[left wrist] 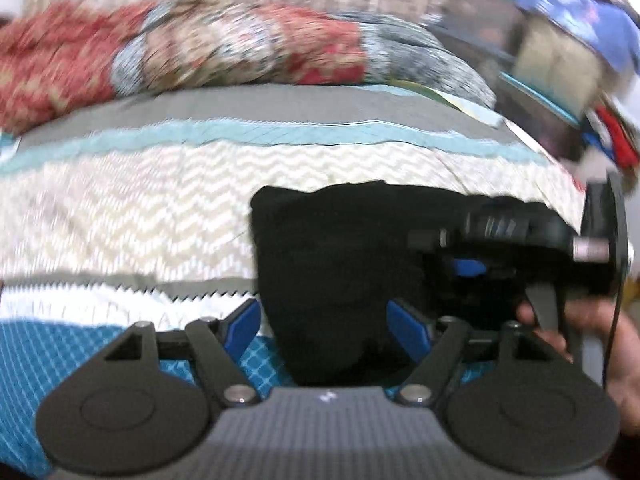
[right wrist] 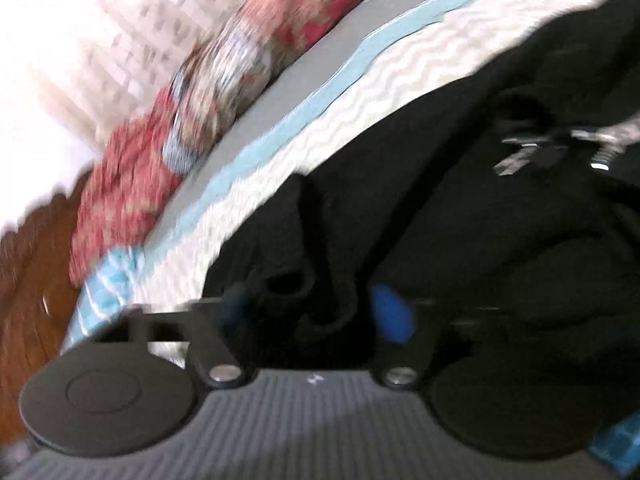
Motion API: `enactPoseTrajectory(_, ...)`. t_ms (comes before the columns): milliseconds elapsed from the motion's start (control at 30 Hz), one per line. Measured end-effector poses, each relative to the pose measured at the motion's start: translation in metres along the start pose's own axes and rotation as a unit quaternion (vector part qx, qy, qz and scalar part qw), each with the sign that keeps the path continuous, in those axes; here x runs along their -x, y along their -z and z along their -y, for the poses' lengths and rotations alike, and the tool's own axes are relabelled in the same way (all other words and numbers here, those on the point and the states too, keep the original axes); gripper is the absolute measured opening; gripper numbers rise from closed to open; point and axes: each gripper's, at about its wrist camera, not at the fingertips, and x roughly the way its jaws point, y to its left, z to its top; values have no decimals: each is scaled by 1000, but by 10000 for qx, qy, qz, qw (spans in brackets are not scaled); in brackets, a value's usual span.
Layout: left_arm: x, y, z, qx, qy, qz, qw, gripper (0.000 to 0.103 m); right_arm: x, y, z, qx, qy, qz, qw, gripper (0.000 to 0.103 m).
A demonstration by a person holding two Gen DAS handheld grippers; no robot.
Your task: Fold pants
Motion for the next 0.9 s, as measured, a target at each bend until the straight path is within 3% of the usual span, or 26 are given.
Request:
enactPoseTrajectory(33,0,-2,-4,71,-11,-1,10000,72,3,1,-8,207,210,59,9995,22)
enactPoseTrajectory(133,-4,-7,-5,117,-13,23,9999,72,35,8,-27,743,201,688,9947,21)
enactPoseTrajectory(200,-14,-9,-3,106,32,-39,9999,72,42,19,-30,974,437,835,9908,21)
enactPoseTrajectory(300,-31,-15,1,138,122,-146,9997,72,16,35,-4,718,960,244,9925,27)
enactPoseTrajectory(367,-38,-20,8,152,196,-172,9995,69,21,31,10,340,733,317,9962,31)
enactPoseTrajectory(433,-44,-28,18,115,330,-153,9993,69,31,19,12,272,691,401,9964,49)
enactPoseTrajectory(533,-59,-35,31,2,526,-183,9984,69,55,12,14,403,666,859,9933,50)
enactPoseTrajectory(667,-103,-27,42,-133,435,-746,9962,69,79,11,31,328,802,1085,9903,50)
enactPoseTrajectory(700,-117,-20,43,-219,265,-1009,9943,71,85,15,31,321,901,1230,9878,50)
enactPoseTrajectory(767,-125,-11,46,-477,101,-970,9941,74,108,13,49,274,1188,1598,9796,50)
enactPoseTrajectory(867,-111,-19,52,-501,114,-1048,9932,72,144,0,75,133,1654,2267,9597,50)
enactPoseTrajectory(900,-104,-23,52,-469,215,-1040,9932,72,156,-4,84,121,1857,2500,9502,55)
